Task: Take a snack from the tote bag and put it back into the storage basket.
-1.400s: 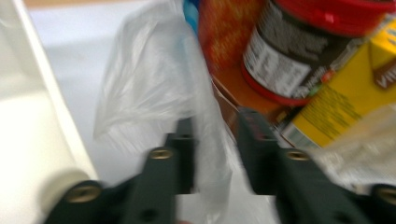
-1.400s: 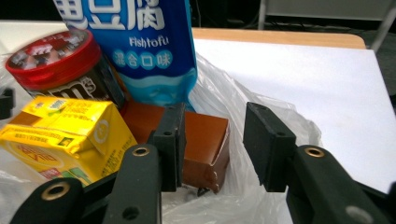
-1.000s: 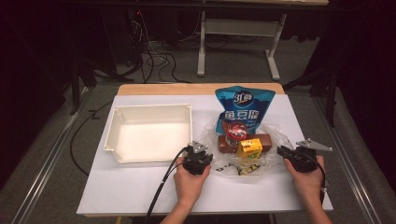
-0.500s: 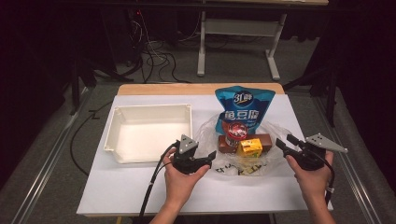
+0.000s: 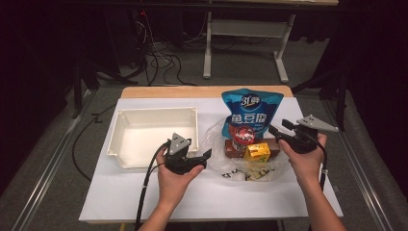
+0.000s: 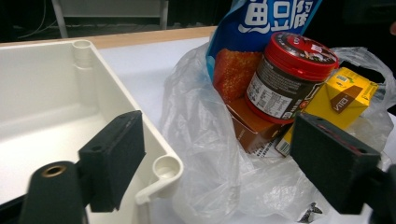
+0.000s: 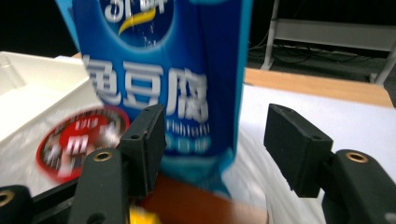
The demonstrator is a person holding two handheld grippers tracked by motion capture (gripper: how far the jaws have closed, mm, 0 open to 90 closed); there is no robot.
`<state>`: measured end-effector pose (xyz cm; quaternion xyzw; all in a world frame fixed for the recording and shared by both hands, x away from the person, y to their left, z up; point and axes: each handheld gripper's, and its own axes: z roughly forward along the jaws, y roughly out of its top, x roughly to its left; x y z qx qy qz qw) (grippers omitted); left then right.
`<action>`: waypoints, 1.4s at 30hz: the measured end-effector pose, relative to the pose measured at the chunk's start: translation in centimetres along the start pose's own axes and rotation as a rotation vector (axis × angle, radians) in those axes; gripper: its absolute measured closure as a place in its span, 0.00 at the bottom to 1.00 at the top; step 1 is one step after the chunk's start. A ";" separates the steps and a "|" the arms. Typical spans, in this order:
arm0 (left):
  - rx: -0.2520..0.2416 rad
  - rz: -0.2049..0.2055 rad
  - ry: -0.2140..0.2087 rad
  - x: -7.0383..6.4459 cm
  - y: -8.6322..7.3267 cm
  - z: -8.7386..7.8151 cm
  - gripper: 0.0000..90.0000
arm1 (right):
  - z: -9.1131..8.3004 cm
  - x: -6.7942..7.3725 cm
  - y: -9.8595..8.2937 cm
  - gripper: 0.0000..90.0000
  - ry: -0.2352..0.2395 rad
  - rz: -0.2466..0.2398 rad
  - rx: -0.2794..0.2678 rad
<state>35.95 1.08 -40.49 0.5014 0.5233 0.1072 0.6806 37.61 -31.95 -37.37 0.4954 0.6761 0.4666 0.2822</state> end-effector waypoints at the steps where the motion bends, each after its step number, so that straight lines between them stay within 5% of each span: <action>1: -0.001 0.003 0.000 0.1 0.1 -0.1 0.22 | 0.4 0.1 0.4 0.43 0.000 0.007 0.000; 6: 0.000 -0.001 0.001 0.4 0.3 -0.3 0.26 | 2.5 -0.3 2.3 0.31 0.027 0.050 0.008; 11: -0.045 -0.004 0.002 1.1 1.1 -0.7 0.23 | 4.2 0.1 3.5 0.29 0.054 0.013 0.024; 14: -0.045 -0.016 0.005 1.4 1.5 -0.9 0.24 | 5.2 0.9 3.5 0.42 0.055 -0.029 0.070; 20: -0.048 -0.015 0.006 1.8 1.8 -1.2 0.27 | 5.5 2.1 3.0 0.95 0.063 -0.124 0.077; 29: -0.037 -0.020 0.011 1.5 2.0 -0.8 0.30 | 4.6 2.9 3.9 1.00 0.091 -0.156 0.040; 42: -0.061 -0.010 -0.024 -0.1 3.9 1.1 0.35 | 2.4 4.0 8.1 1.00 0.119 -0.144 -0.067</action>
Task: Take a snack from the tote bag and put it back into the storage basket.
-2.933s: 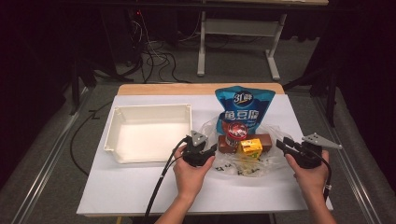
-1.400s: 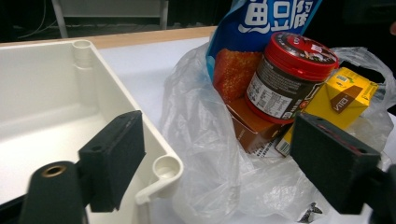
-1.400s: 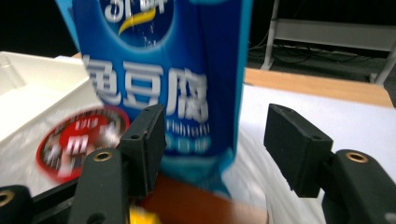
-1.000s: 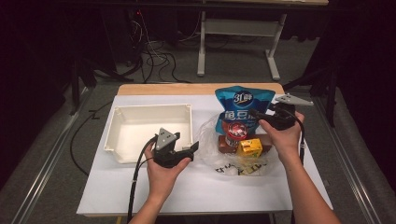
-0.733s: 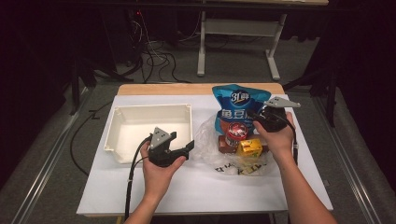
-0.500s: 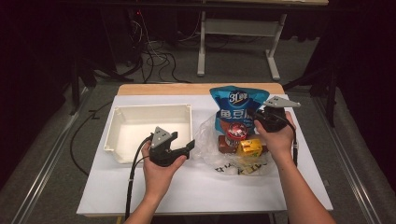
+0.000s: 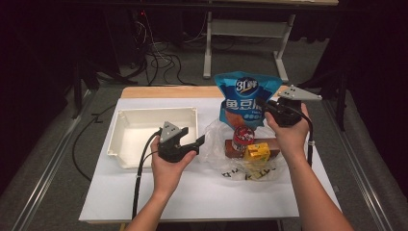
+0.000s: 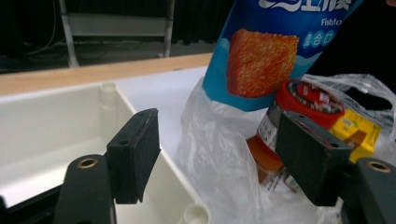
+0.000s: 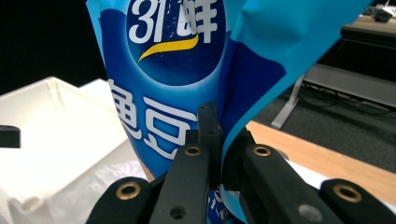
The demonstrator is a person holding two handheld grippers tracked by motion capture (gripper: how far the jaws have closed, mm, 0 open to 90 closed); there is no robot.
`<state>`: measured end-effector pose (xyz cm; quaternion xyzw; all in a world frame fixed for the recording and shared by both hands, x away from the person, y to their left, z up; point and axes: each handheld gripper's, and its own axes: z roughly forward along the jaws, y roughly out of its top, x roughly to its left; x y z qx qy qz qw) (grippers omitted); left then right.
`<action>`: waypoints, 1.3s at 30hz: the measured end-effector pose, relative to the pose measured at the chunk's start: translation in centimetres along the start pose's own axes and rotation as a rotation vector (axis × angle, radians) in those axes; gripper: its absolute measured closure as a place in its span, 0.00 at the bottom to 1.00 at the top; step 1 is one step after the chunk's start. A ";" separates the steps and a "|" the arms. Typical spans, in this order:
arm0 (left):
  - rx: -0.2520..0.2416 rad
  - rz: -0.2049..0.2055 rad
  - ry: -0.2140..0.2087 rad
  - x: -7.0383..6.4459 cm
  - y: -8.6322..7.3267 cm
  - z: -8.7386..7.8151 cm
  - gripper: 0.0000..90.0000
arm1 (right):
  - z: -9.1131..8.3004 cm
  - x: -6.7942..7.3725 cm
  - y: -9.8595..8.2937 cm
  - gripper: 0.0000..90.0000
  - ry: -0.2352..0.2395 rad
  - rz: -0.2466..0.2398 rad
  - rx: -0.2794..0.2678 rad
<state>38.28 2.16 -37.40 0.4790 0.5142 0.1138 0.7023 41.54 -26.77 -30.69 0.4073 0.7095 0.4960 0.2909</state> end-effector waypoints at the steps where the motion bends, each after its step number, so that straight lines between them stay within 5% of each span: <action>1: -0.007 0.010 -0.005 -0.2 0.3 0.2 0.35 | 0.0 0.2 0.3 1.00 0.002 0.000 -0.005; 12: -0.071 0.058 -0.046 -2.1 3.9 1.9 0.37 | 1.3 3.0 2.2 1.00 0.061 0.016 -0.052; 27: -0.139 0.013 -0.064 -4.3 7.1 3.2 0.41 | 2.6 7.5 2.8 1.00 0.140 -0.012 -0.049; 32: -0.158 0.048 -0.038 -4.8 7.0 3.2 0.59 | 2.7 8.6 2.7 1.00 0.146 -0.020 -0.039; 36: -0.152 0.083 -0.034 -5.2 7.1 3.0 0.88 | 2.5 9.0 2.7 1.00 0.137 -0.020 -0.045; 39: -0.151 0.086 -0.025 -5.3 7.2 3.0 0.96 | 2.5 9.2 2.8 0.99 0.138 -0.031 -0.048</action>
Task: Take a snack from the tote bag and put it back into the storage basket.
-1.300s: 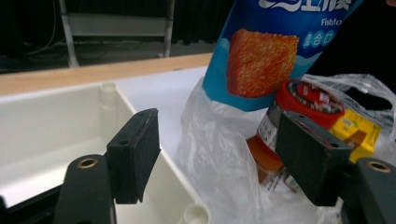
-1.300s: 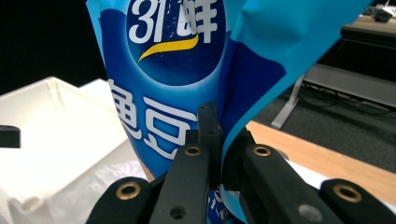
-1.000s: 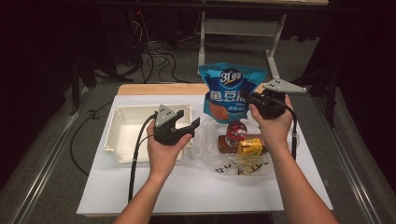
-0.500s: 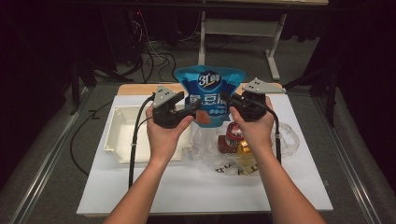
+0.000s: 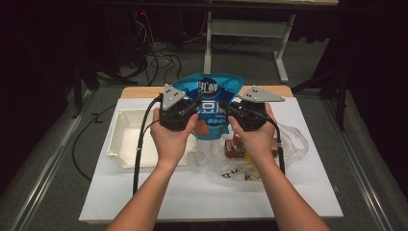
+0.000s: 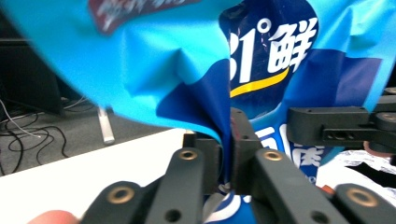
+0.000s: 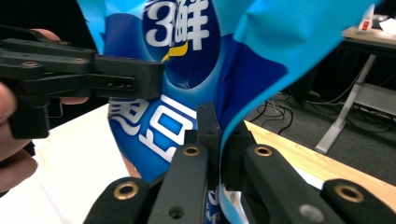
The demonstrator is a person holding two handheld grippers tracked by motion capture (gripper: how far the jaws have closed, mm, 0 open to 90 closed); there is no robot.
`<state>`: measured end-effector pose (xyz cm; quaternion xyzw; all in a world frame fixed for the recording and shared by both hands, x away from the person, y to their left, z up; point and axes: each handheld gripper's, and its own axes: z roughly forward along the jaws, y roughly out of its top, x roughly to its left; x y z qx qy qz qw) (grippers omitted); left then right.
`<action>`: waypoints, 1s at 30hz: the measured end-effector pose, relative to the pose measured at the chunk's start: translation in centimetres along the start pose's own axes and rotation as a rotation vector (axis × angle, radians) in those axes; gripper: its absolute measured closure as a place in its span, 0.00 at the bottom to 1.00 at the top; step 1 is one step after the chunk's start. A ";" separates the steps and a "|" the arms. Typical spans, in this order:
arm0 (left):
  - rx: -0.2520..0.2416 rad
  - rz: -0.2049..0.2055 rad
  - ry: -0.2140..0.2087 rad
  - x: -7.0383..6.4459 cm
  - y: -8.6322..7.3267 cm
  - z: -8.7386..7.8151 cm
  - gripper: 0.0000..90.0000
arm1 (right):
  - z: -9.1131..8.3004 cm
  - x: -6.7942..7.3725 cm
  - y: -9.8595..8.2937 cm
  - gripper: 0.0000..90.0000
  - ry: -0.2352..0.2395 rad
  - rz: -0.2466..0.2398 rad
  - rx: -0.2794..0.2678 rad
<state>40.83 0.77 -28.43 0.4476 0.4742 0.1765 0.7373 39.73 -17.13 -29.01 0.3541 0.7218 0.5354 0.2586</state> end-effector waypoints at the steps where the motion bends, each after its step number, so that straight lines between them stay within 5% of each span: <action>1: 0.000 -0.010 0.000 0.1 0.2 -0.1 0.98 | 0.0 0.1 0.0 0.98 -0.001 -0.008 -0.001; 5: 0.002 -0.056 -0.008 0.5 1.0 -0.4 1.00 | -0.3 0.4 0.1 0.88 -0.001 -0.006 -0.013; 13: -0.030 -0.062 0.001 1.8 2.4 -1.3 1.00 | -1.5 -0.2 -1.2 0.54 0.026 0.021 -0.017; 16: -0.039 -0.064 0.003 2.4 3.0 -1.8 1.00 | -2.1 -0.5 -2.2 0.49 0.040 0.012 -0.014; 30: -0.058 -0.077 0.044 6.4 4.4 -3.6 1.00 | -5.4 -3.0 -6.8 0.39 -0.047 0.094 0.030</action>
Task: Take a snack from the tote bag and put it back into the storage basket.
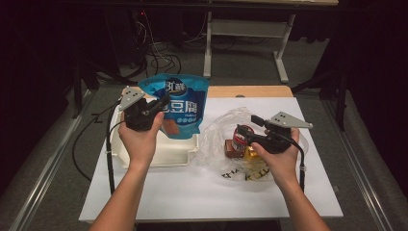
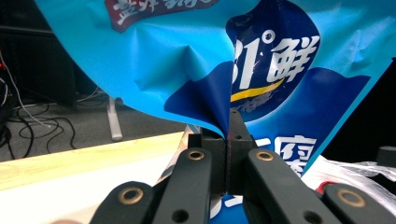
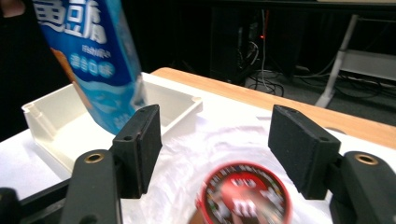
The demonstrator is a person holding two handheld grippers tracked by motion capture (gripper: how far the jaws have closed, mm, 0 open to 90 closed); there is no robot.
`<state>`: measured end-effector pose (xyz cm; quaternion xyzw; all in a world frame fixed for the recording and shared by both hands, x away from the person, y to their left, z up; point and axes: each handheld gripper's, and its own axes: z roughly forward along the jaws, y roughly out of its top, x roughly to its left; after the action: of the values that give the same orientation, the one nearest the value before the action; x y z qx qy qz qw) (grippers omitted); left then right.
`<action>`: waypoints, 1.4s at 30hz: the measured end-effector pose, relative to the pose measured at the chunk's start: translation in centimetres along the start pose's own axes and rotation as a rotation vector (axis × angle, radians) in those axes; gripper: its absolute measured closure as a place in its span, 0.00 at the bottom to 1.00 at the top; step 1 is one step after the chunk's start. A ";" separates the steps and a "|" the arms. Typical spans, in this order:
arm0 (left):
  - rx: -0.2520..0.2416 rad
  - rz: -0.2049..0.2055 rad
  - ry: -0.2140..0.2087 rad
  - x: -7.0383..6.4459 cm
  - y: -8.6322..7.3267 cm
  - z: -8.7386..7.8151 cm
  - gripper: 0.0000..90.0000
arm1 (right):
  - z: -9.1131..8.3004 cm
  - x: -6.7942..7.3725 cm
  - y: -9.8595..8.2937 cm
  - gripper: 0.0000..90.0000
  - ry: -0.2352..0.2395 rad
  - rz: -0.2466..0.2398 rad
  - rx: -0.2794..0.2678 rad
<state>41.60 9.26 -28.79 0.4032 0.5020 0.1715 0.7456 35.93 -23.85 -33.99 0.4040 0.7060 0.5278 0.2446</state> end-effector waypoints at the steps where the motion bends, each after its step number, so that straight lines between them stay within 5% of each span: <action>1: -0.002 0.000 0.003 0.3 0.1 0.0 1.00 | -0.3 -0.1 -0.2 0.39 -0.007 0.010 0.002; 21: 0.000 0.002 0.062 7.1 1.9 -0.8 1.00 | -5.1 -3.1 -5.1 0.38 -0.114 0.072 0.008; 27: -0.003 -0.021 0.082 9.6 2.0 -0.5 1.00 | -5.4 -3.5 -6.5 0.38 -0.127 0.093 0.016; 33: 0.003 0.003 0.086 12.0 1.6 -0.2 0.99 | -5.4 -3.5 -6.9 0.38 -0.135 0.095 0.026; 42: -0.056 -0.060 0.087 15.0 1.7 0.2 0.99 | -5.1 -3.3 -7.2 0.39 -0.131 0.090 0.034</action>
<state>48.59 20.17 -36.59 0.3591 0.5407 0.1804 0.7390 31.53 -30.24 -39.43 0.4734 0.6784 0.4984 0.2594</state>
